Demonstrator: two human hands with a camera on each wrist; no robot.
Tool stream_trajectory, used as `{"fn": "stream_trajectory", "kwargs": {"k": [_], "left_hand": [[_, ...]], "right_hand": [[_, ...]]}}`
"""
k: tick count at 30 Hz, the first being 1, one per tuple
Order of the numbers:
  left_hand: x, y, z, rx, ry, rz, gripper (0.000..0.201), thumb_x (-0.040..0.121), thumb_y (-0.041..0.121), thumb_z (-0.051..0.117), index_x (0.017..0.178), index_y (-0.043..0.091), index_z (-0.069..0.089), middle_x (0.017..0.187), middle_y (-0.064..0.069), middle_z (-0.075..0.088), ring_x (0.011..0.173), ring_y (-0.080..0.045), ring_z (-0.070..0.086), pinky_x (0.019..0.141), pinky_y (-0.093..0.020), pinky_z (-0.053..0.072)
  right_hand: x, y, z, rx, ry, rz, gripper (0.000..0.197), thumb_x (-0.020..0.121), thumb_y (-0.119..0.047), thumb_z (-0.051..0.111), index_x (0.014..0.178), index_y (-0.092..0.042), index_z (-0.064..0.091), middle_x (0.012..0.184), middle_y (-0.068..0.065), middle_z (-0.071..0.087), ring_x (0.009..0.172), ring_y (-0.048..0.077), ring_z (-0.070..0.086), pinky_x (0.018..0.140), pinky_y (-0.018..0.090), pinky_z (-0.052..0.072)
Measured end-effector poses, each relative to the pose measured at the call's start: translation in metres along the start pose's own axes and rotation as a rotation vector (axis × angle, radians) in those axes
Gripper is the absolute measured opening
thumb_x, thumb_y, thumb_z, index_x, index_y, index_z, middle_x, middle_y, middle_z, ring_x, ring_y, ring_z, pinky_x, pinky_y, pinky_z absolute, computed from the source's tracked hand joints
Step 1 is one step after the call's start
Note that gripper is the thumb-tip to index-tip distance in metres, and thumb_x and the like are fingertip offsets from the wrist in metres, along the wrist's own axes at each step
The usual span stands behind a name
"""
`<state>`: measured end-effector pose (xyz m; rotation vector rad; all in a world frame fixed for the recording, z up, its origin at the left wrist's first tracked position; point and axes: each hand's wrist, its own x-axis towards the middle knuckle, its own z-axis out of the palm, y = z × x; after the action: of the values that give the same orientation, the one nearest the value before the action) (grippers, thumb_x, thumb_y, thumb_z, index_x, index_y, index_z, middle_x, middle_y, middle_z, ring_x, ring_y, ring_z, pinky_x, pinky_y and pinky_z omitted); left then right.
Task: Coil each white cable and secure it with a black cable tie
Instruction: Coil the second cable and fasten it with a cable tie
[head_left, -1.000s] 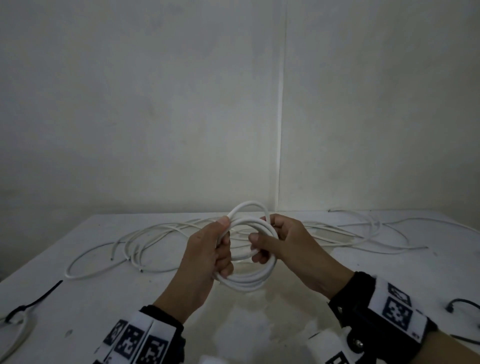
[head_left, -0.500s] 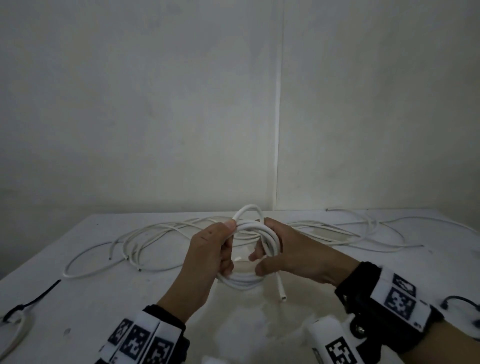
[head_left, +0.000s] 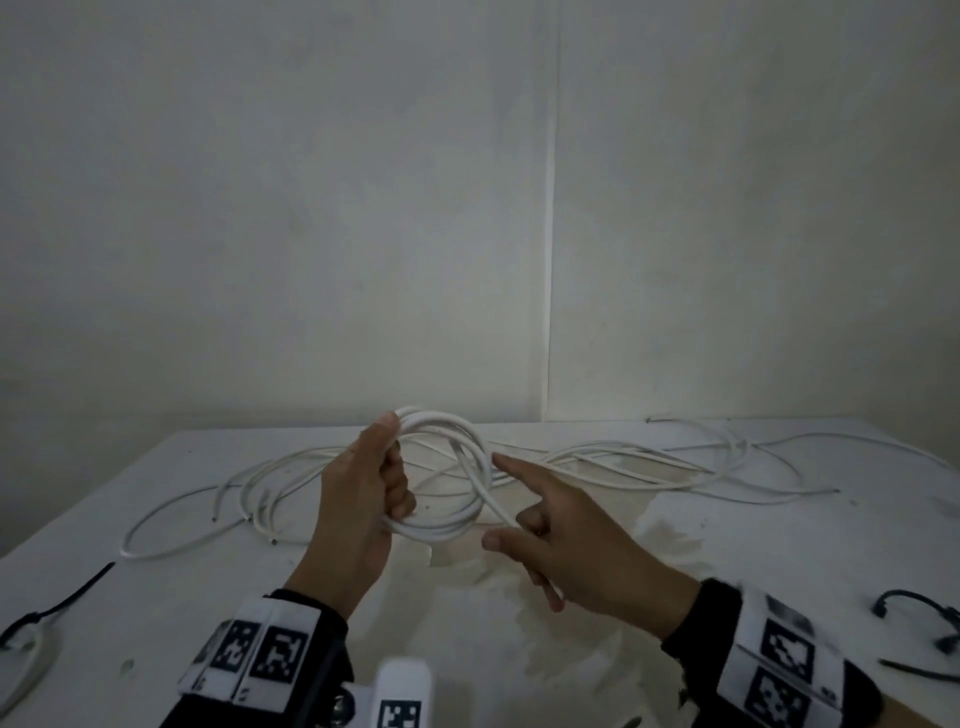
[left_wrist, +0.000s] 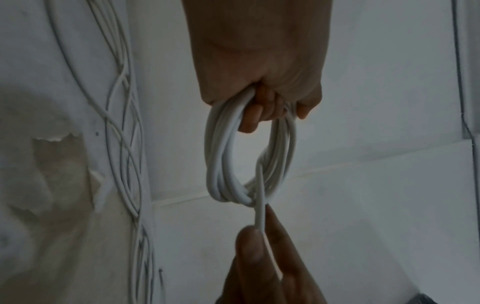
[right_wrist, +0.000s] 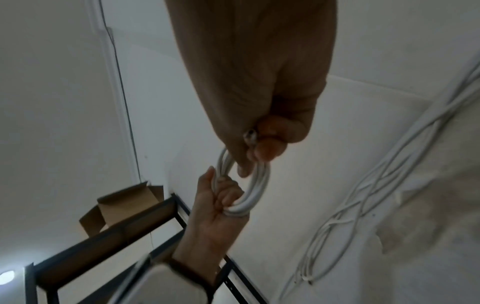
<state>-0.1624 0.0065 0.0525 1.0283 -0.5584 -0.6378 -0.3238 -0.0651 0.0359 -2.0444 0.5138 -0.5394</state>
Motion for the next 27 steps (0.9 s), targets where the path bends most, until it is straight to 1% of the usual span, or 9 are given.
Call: {"fn": "stream_trajectory", "kwargs": {"k": [7,10,12,13,15,18,20,23,27], "left_hand": [[0.000,0.001,-0.005,-0.045,0.008,-0.009,0.038,0.093,0.026,0.044,0.059,0.014,0.034,0.037,0.010,0.023,0.029,-0.003,0.019,0.031,-0.013,0.020],[-0.011,-0.007,-0.003,-0.042,-0.015,-0.034,0.037,0.093,0.028,0.042,0.060,0.014,0.035,0.037,0.010,0.023,0.028,-0.004,0.019,0.031,-0.014,0.022],[-0.019,-0.013,0.002,-0.045,-0.038,-0.065,0.038,0.093,0.028,0.042,0.060,0.012,0.036,0.037,0.009,0.023,0.029,-0.004,0.019,0.032,-0.014,0.022],[-0.022,-0.015,0.004,-0.057,-0.046,-0.079,0.038,0.093,0.029,0.042,0.059,0.012,0.036,0.037,0.008,0.023,0.029,-0.004,0.019,0.032,-0.014,0.022],[-0.026,-0.018,0.006,-0.067,-0.056,-0.080,0.038,0.093,0.031,0.042,0.060,0.011,0.037,0.036,0.006,0.023,0.029,-0.004,0.021,0.032,-0.015,0.025],[-0.026,-0.019,0.005,0.037,-0.057,-0.032,0.037,0.093,0.034,0.041,0.064,0.011,0.040,0.039,0.006,0.028,0.032,-0.006,0.026,0.043,-0.022,0.034],[-0.023,-0.019,0.004,0.126,-0.070,0.012,0.037,0.092,0.037,0.041,0.066,0.011,0.042,0.041,0.006,0.032,0.034,-0.008,0.033,0.049,-0.026,0.038],[-0.020,-0.020,0.000,0.197,-0.123,0.116,0.038,0.084,0.045,0.040,0.069,0.010,0.044,0.044,0.006,0.035,0.037,-0.007,0.038,0.043,-0.020,0.040],[-0.022,-0.027,-0.012,0.341,-0.251,0.185,0.042,0.085,0.046,0.032,0.076,0.008,0.047,0.056,0.001,0.047,0.053,-0.012,0.054,0.056,-0.021,0.048]], "right_hand": [[-0.005,0.007,0.013,0.005,0.089,-0.078,0.059,0.088,-0.026,0.060,0.137,-0.036,0.029,0.045,-0.006,0.050,0.038,0.007,0.047,0.046,0.021,0.044],[0.009,0.007,0.010,0.010,0.172,-0.063,0.064,0.083,-0.036,0.063,0.138,-0.029,0.031,0.079,-0.014,0.060,0.068,0.000,0.058,0.066,0.015,0.046],[0.019,0.005,0.010,0.034,0.137,-0.063,0.063,0.082,-0.033,0.066,0.135,-0.027,0.034,0.106,-0.011,0.056,0.094,0.005,0.059,0.082,0.019,0.048],[0.023,0.004,0.012,0.040,0.118,-0.083,0.056,0.083,-0.028,0.066,0.131,-0.026,0.038,0.108,-0.006,0.056,0.097,0.011,0.060,0.084,0.024,0.049],[0.024,-0.001,0.013,0.121,0.140,-0.111,0.035,0.087,-0.017,0.061,0.119,-0.021,0.047,0.093,0.003,0.060,0.085,0.016,0.065,0.071,0.025,0.052],[0.022,-0.007,0.010,0.243,0.176,-0.119,0.017,0.090,-0.014,0.056,0.106,-0.018,0.052,0.069,-0.002,0.057,0.058,0.008,0.062,0.050,0.018,0.045],[0.022,-0.009,0.010,0.356,0.210,-0.113,0.016,0.087,-0.022,0.058,0.102,-0.022,0.054,0.064,-0.005,0.058,0.058,0.006,0.060,0.048,0.018,0.043],[0.023,-0.011,0.012,0.575,0.215,-0.113,0.031,0.072,-0.039,0.057,0.101,-0.029,0.055,0.059,-0.009,0.058,0.059,0.008,0.055,0.055,0.019,0.043],[0.025,-0.011,0.011,0.668,0.242,-0.089,0.019,0.083,-0.026,0.056,0.102,-0.026,0.059,0.064,-0.003,0.049,0.052,0.007,0.046,0.055,0.021,0.040]]}}
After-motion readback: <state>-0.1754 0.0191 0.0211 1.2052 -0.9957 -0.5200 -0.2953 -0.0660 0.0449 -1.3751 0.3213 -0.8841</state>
